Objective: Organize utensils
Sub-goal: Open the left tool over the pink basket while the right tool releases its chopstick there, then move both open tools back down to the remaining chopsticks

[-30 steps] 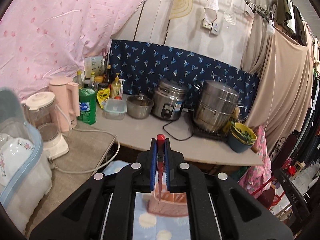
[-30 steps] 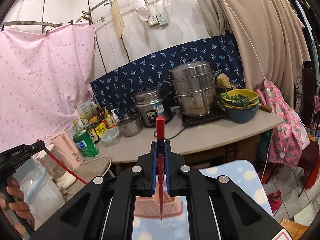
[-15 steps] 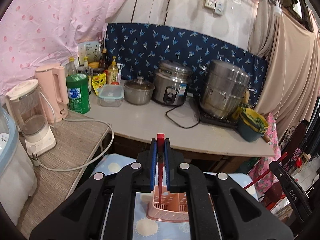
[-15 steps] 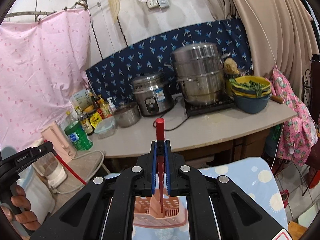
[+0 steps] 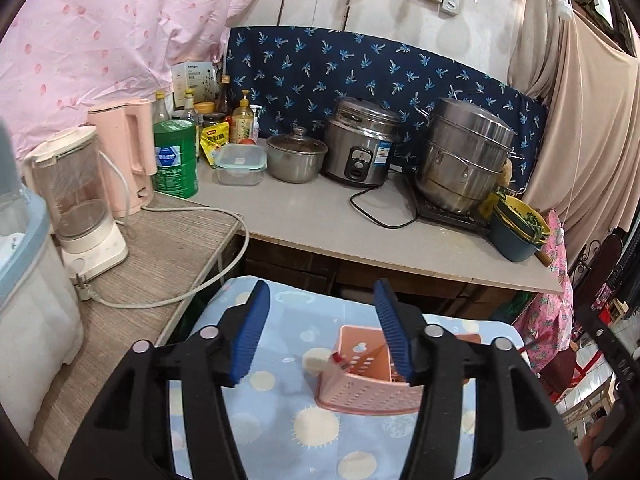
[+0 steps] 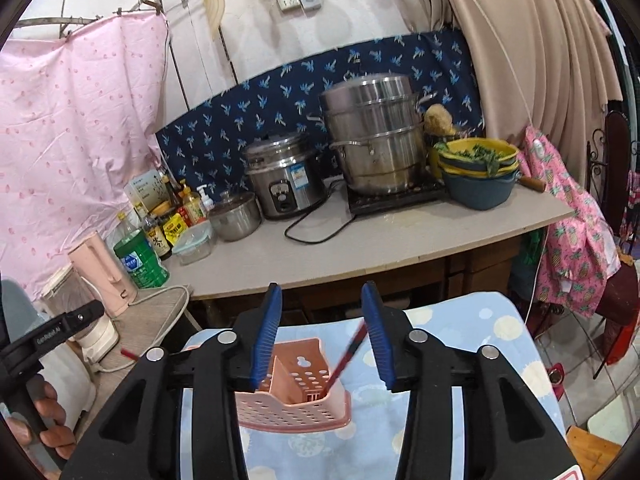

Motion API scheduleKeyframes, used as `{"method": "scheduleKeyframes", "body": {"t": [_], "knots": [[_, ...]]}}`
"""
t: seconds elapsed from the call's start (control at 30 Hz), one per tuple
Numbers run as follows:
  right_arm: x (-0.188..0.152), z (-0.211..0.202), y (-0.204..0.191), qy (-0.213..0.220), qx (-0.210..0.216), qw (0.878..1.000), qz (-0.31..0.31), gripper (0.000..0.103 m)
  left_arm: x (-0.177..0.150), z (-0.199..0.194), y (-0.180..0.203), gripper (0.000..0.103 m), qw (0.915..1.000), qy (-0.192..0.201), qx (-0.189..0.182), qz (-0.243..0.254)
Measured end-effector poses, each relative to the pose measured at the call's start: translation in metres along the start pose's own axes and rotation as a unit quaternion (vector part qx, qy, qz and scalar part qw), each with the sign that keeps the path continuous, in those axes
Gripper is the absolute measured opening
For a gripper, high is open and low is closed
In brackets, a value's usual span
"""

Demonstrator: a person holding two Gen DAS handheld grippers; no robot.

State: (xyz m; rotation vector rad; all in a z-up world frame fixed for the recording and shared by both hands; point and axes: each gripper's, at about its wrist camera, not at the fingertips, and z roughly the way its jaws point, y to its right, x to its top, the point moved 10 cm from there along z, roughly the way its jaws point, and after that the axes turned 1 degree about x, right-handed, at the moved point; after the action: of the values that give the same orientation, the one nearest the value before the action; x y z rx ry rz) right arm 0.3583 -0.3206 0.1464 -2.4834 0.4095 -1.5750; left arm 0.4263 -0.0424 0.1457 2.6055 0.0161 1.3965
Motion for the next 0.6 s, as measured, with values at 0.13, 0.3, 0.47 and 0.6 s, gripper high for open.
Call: {"method": "scheduleKeyframes", "body": {"t": [0.13,0.3,0.47,0.6], "knots": [[-0.005,-0.035,-0.003,0.006,0.007,1.0,0.0,0.049,-0.016,-0.022,-0.009,0.058,0.9999,-0.009,0.004,0.009],[-0.032,-0.077,-0.009,-0.002,0.005,1.0,-0.016,0.05,-0.051,-0.055,-0.023,0.065,0.9996,-0.02,0.012,0.019],[-0.07,-0.112,-0.016,-0.017,-0.002,0.999,-0.036,0.05,-0.095,-0.079,-0.034,0.065,0.9979,-0.045,0.03,0.036],[-0.105,-0.133,-0.021,-0.035,0.001,0.999,-0.041,0.05,-0.131,-0.1,-0.041,0.065,0.9969,-0.057,0.037,0.04]]}}
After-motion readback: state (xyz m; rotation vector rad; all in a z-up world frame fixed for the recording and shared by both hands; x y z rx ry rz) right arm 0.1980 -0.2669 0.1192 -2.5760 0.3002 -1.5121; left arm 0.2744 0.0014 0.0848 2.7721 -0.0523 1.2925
